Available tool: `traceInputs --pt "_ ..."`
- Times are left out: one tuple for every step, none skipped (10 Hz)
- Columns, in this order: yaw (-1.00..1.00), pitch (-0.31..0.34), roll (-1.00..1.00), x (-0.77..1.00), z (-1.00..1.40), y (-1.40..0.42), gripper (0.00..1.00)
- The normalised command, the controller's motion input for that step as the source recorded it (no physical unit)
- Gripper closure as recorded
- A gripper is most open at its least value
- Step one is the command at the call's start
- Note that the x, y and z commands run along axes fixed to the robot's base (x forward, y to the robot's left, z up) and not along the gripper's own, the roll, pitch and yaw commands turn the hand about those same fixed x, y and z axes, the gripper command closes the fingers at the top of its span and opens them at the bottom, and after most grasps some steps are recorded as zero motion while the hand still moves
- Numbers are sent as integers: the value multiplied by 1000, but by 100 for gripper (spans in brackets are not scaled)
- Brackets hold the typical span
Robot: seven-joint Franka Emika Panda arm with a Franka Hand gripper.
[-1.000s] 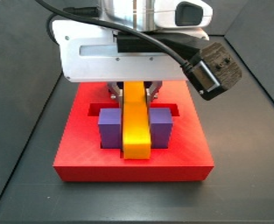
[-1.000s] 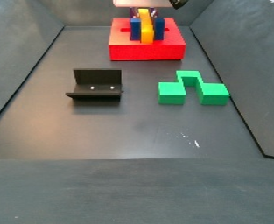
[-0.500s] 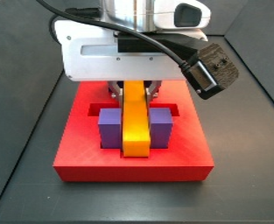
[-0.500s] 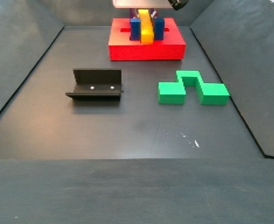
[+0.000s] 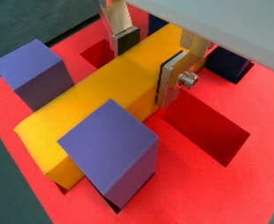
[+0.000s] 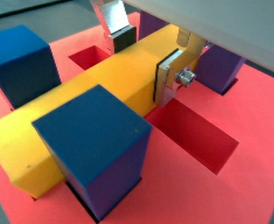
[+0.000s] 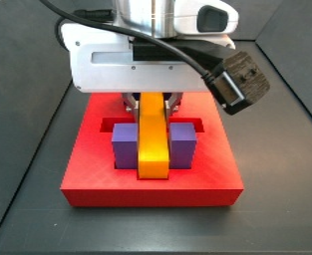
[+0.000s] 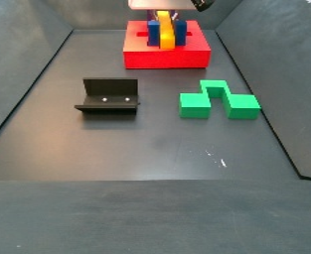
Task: Pick up the yellow object. Move up. Move to above the board. Insert the yellow object.
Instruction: Insert the yellow object.
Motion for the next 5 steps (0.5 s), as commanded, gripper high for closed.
traceInputs --pt "-154 4 123 0 -57 -23 100" --pt "-71 0 111 0 -40 -71 100" --pt "0 0 77 14 -134 -11 100" --pt "0 0 91 0 -269 0 100" --pt "0 -3 94 0 -380 0 100"
